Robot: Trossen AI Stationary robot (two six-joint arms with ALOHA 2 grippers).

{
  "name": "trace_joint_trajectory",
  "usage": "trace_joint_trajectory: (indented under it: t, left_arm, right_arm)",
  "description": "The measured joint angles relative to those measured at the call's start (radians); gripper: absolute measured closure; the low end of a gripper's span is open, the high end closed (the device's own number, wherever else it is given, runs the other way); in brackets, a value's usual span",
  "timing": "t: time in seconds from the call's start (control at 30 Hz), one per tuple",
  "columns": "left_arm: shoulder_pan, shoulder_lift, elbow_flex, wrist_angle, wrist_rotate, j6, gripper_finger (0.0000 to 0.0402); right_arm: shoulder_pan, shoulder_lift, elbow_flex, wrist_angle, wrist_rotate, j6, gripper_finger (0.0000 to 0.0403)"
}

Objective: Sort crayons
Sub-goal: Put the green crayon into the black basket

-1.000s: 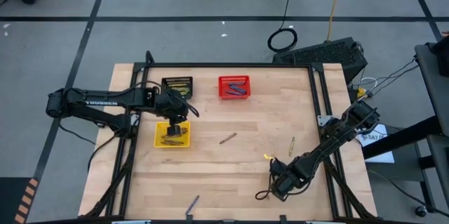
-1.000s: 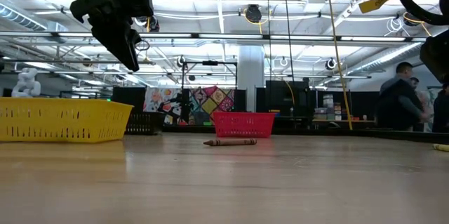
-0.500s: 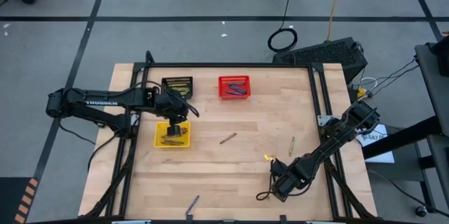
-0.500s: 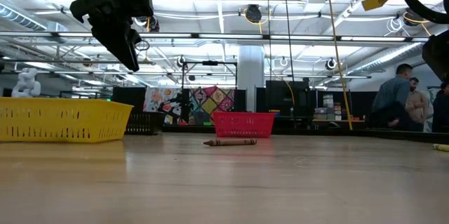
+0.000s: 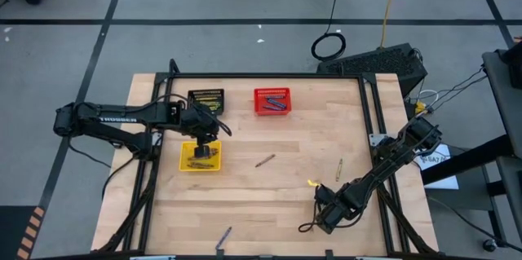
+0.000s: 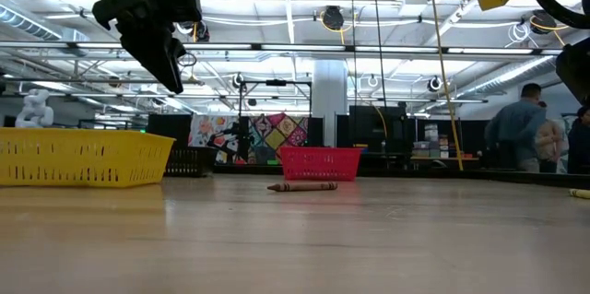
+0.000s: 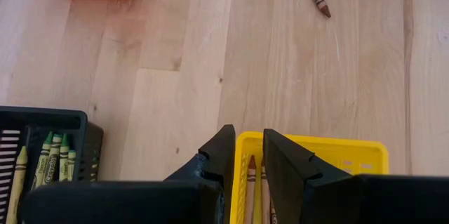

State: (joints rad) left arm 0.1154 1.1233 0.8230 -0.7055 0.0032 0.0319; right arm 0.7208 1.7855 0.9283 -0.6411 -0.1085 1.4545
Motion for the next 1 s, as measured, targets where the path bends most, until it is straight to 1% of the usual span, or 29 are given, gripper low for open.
trace_joint_trajectory:
  t: [0.2,0.27,0.33,0.43,0.47,0.53,0.63,0.73,0.87,1.0]
  left_arm:
    - [0.0,0.0,-0.006,0.015,0.0,0.0,0.0326]
    - [0.0,0.0,-0.031,0.06,0.007,-0.001,0.0326]
    - [0.0,0.0,-0.063,0.105,0.043,-0.001,0.0326]
    - [0.0,0.0,-0.123,0.225,0.096,-0.017,0.0326]
    - [0.0,0.0,-0.141,0.258,0.104,-0.029,0.0326]
    - [0.0,0.001,-0.167,0.328,0.114,-0.051,0.0326]
    - [-0.01,0.0,-0.187,0.388,0.121,-0.053,0.0326]
    - [-0.032,0.001,-0.191,0.426,0.133,-0.054,0.0326]
    - [-0.074,0.001,-0.191,0.506,0.204,-0.064,0.0326]
    - [-0.124,0.003,-0.191,0.596,0.21,-0.079,0.0326]
  right_arm:
    - [0.0,0.004,0.043,-0.024,0.01,0.002,0.04]
    - [0.0,0.007,0.075,-0.05,0.025,-0.001,0.0401]
    - [0.0,0.008,0.108,-0.07,0.04,-0.011,0.0401]
    - [0.001,0.012,0.157,-0.104,0.084,-0.035,0.0402]
    - [0.002,0.013,0.169,-0.106,0.109,-0.042,0.0402]
    - [-0.002,0.014,0.202,-0.088,0.216,-0.058,0.0402]
    - [-0.013,0.014,0.234,-0.086,0.32,-0.075,0.0402]
    - [-0.022,0.014,0.266,-0.071,0.369,-0.117,0.0403]
    - [-0.055,0.011,0.308,-0.081,0.473,-0.193,0.0403]
    - [-0.085,0.012,0.351,-0.046,0.565,-0.279,0.0403]
